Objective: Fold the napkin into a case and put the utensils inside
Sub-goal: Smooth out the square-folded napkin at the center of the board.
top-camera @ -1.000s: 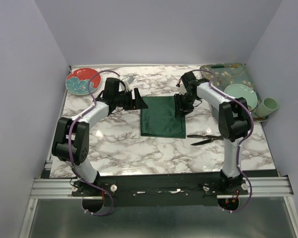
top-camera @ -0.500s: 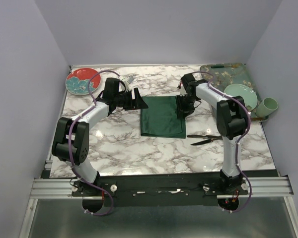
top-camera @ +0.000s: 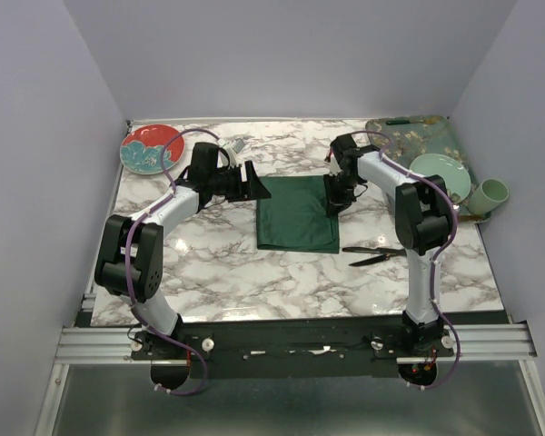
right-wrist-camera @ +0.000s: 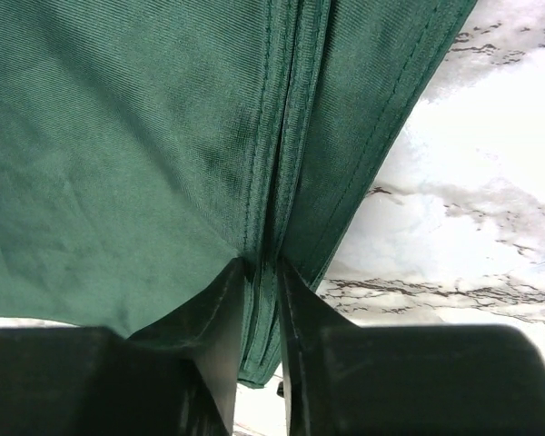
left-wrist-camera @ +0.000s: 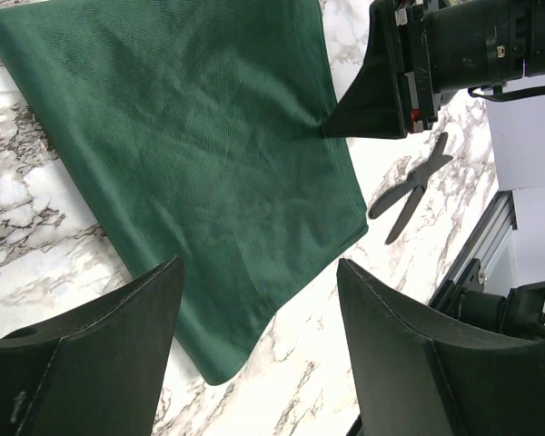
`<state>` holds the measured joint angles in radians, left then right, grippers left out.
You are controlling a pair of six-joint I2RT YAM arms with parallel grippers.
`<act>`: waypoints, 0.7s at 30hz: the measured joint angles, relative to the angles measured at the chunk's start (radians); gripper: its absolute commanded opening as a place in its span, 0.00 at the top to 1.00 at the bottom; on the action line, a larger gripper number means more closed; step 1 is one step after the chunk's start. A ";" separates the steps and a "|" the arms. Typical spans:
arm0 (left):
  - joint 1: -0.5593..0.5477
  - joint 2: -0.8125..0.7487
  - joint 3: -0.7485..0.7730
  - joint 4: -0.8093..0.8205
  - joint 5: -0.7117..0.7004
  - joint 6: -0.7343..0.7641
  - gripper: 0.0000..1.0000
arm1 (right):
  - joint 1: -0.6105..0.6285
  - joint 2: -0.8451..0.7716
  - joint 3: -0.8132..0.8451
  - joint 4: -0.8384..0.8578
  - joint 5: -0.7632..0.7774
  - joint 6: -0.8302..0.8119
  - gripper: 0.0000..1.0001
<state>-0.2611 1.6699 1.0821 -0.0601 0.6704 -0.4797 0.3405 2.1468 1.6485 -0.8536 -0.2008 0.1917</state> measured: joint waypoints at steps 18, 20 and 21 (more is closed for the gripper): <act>0.000 0.000 0.000 0.006 0.000 0.000 0.23 | 0.000 -0.008 0.005 -0.005 -0.008 0.010 0.99; 0.000 0.000 0.000 0.006 0.000 0.000 0.23 | 0.000 -0.018 0.001 -0.006 -0.009 0.018 0.99; 0.000 0.000 0.000 0.006 0.000 0.000 0.23 | 0.000 -0.024 -0.002 -0.006 -0.010 0.021 0.99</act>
<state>-0.2611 1.6699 1.0821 -0.0536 0.6704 -0.4801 0.3405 2.1223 1.6470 -0.8593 -0.2104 0.2123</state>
